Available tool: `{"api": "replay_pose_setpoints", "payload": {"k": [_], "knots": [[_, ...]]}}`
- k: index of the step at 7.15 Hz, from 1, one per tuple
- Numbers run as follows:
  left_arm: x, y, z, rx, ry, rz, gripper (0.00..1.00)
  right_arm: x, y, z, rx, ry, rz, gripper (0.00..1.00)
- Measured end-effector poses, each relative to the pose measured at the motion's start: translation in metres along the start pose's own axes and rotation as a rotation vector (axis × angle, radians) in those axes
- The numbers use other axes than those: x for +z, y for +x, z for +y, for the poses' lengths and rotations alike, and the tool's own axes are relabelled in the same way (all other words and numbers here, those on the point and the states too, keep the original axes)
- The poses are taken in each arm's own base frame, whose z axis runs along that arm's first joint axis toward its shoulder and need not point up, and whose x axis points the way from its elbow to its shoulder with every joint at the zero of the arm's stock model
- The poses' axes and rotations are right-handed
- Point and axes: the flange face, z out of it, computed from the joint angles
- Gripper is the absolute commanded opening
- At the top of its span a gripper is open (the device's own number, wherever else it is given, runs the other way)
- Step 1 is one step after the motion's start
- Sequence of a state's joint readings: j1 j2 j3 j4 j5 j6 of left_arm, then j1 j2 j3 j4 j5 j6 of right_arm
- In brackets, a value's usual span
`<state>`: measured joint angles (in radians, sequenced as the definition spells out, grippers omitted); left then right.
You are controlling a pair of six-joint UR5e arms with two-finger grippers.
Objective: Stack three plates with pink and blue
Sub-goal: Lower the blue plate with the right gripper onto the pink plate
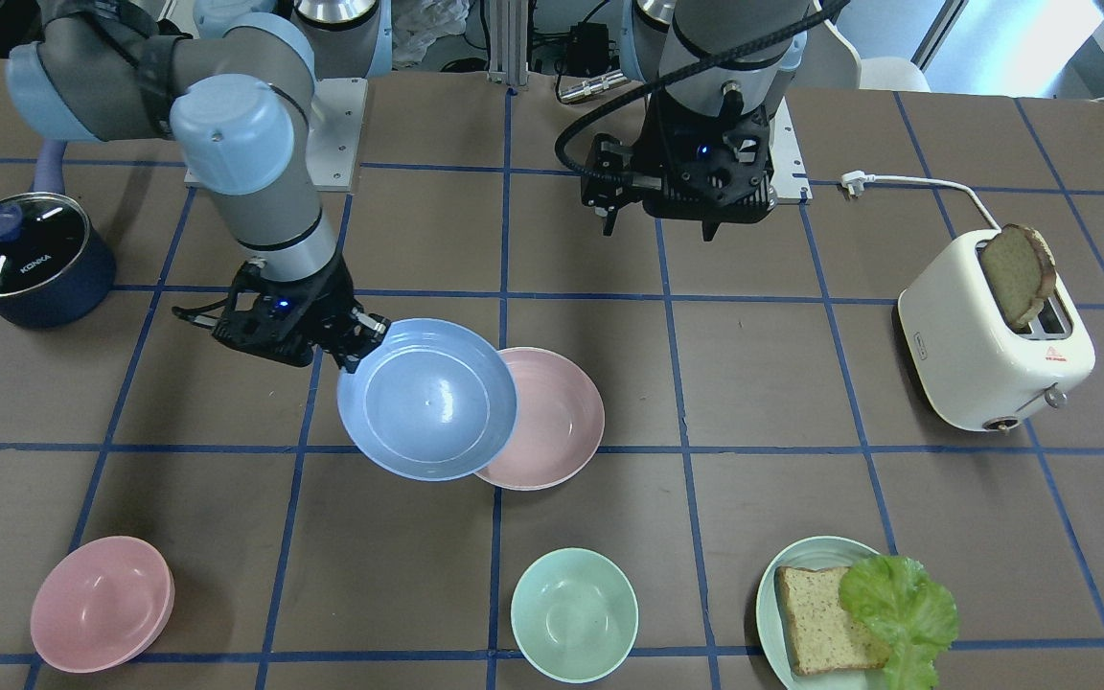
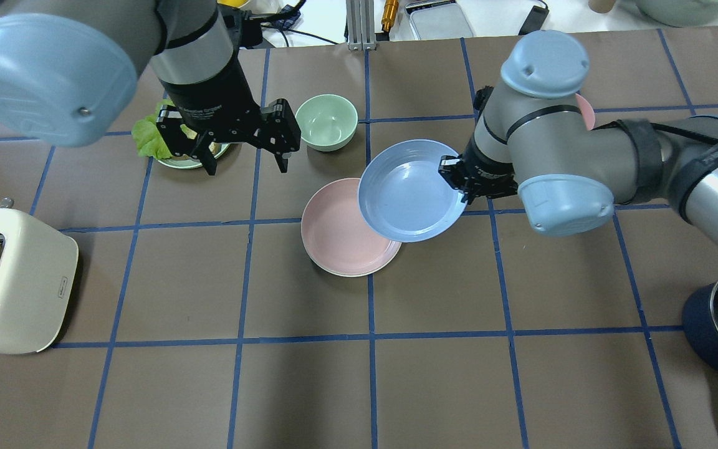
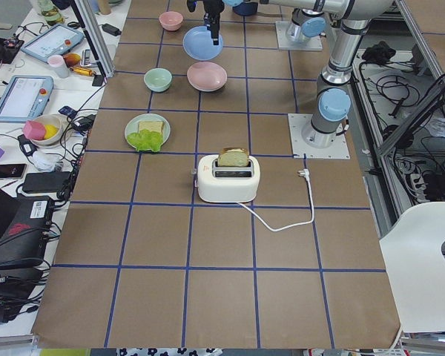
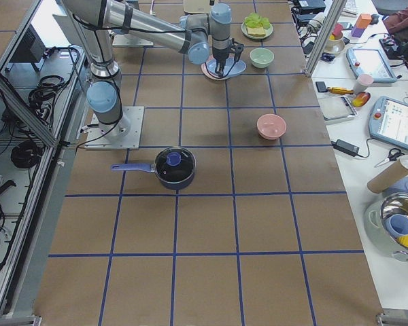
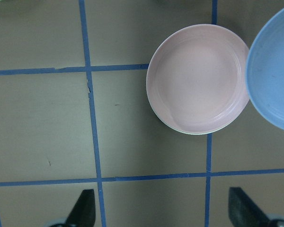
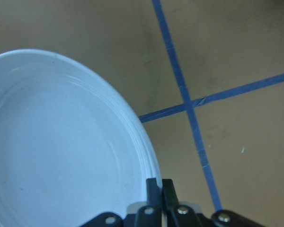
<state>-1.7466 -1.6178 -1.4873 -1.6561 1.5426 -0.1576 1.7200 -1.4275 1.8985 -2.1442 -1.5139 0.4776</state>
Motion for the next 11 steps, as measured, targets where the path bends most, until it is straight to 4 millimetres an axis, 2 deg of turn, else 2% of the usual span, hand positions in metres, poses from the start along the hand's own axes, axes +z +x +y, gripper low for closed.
{"api": "replay_pose_setpoints", "payload": {"k": [1, 3, 5, 9, 10, 11], "knots": [[-0.005, -0.008, 0.004, -0.013, 0.003, -0.003, 1.00, 0.006, -0.022, 0.014, 0.012, 0.011, -0.014, 0.00], [-0.003, -0.019, 0.007, -0.034, -0.002, -0.002, 1.00, 0.025, -0.046, 0.030, 0.019, 0.012, -0.024, 0.00], [-0.005, -0.026, 0.006, -0.041, 0.005, -0.002, 1.00, 0.045, -0.055, 0.032, 0.021, 0.020, -0.034, 0.00], [-0.007, -0.033, 0.005, -0.055, 0.012, -0.002, 1.00, 0.063, -0.061, 0.042, 0.002, 0.022, -0.065, 0.02], [-0.007, -0.033, 0.005, -0.051, 0.012, -0.002, 1.00, 0.067, -0.058, 0.043, 0.002, 0.019, -0.064, 0.20], [-0.007, -0.034, 0.005, -0.043, 0.012, -0.002, 1.00, 0.069, -0.055, 0.042, 0.004, 0.020, -0.064, 0.49]]}}
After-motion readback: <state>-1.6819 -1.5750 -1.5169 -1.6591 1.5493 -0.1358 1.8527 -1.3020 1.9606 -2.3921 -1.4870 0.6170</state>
